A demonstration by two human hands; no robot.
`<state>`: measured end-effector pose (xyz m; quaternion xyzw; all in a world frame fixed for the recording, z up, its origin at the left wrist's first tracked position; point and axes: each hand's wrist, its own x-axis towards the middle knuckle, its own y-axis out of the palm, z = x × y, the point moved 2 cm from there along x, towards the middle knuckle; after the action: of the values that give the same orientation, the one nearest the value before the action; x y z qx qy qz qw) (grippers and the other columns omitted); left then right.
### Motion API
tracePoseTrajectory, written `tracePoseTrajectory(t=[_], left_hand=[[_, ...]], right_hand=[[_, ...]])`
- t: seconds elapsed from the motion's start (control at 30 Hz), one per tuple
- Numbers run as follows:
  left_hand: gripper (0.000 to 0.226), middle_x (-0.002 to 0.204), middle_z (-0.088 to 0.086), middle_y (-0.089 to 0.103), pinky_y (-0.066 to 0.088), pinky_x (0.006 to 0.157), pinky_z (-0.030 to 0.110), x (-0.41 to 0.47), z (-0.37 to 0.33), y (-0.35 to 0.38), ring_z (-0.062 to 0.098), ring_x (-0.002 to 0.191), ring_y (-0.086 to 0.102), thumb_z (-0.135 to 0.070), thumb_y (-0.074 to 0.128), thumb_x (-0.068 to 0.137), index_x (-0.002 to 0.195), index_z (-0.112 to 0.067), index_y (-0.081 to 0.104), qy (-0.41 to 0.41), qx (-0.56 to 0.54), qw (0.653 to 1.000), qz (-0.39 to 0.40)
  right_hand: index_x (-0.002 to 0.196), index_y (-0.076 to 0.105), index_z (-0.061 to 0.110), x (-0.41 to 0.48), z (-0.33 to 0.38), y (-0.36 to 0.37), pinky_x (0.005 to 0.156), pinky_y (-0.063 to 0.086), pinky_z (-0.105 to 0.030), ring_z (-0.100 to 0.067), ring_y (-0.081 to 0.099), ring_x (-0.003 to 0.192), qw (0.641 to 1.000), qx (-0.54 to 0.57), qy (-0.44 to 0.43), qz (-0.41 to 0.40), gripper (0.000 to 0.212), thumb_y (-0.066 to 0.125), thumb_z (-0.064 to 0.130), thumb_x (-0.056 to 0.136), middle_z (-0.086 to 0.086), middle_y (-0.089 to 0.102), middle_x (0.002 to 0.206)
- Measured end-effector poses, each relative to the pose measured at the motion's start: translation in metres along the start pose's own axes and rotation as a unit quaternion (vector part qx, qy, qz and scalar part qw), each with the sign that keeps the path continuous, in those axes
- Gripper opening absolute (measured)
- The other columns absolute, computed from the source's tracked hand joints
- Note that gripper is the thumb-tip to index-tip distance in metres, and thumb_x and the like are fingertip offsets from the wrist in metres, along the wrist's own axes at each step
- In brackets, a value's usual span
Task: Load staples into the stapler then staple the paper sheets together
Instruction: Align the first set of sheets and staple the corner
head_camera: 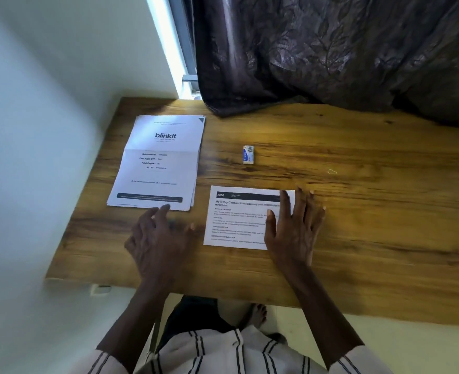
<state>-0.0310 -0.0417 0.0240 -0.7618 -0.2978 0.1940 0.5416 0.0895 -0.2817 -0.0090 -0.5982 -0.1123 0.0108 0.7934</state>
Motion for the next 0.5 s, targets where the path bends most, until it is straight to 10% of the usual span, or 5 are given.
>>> tracePoseTrajectory(t=[0.13,0.5], left_hand=[[0.067,0.127,0.013,0.058,0.047,0.091,0.053,-0.004,0.022,-0.010,0.035,0.118,0.055,-0.061,0.078,0.078,0.128,-0.022,0.057,-0.007,0.017,1.000,0.017],[0.074,0.107,0.005,0.070,0.060,0.082,0.043,0.018,0.043,-0.025,0.020,0.089,0.069,-0.023,0.090,0.077,0.138,-0.019,0.049,-0.021,-0.170,0.982,0.074]], right_hand=[[0.139,0.054,0.013,0.022,0.038,-0.006,0.113,0.035,-0.050,-0.031,0.044,0.136,0.995,0.073,-0.065,-0.020,0.048,0.046,0.042,0.102,-0.012,0.051,0.144],[0.128,0.057,0.012,0.041,0.083,0.036,0.102,0.040,-0.049,-0.032,0.051,0.117,0.991,-0.002,-0.134,0.019,0.047,0.049,0.046,0.097,-0.012,0.056,0.126]])
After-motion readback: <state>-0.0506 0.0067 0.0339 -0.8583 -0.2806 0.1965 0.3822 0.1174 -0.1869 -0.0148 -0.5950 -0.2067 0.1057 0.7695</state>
